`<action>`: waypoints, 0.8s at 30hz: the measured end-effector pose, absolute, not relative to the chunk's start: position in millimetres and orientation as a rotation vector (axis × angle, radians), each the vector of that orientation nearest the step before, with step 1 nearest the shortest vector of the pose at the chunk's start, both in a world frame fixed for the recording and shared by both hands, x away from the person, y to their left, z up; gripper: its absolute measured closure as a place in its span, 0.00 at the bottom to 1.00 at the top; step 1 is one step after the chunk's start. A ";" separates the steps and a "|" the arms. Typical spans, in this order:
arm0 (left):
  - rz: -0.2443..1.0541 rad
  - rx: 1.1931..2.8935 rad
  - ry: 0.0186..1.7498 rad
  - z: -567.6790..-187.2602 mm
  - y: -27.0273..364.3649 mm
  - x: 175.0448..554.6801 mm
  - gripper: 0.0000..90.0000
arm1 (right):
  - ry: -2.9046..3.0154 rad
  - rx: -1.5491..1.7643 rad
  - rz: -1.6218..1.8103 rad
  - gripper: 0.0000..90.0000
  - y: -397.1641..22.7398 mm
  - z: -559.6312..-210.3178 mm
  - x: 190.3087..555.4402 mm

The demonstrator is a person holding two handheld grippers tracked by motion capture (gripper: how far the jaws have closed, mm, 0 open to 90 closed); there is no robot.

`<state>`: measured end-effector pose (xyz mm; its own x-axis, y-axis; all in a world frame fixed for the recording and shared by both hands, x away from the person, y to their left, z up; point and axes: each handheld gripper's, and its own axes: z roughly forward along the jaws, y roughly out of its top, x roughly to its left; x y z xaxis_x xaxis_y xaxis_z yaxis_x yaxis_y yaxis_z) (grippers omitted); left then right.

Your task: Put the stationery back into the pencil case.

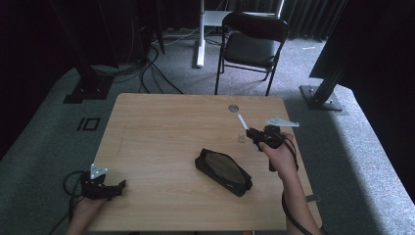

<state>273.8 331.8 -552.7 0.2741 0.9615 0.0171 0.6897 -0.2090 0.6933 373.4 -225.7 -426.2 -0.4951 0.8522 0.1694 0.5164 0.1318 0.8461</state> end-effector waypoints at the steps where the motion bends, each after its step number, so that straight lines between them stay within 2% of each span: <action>1: 0.616 1.977 1.482 -552.7 331.8 273.8 0.00 | 2.058 1.308 1.306 0.87 -224.5 -424.4 371.4; 13: 0.617 1.976 1.481 -552.7 331.9 273.8 0.00 | 2.130 1.137 1.324 0.87 -203.3 -409.8 349.4; 24: 0.619 1.978 1.479 -552.7 332.0 273.9 0.00 | 2.230 1.033 1.319 0.87 -185.1 -412.3 333.3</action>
<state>273.9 332.0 -552.7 0.2750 0.9613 0.0194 0.6887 -0.2110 0.6936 333.3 -185.1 -412.3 -0.6727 0.7372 0.0633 0.4104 0.3006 0.8609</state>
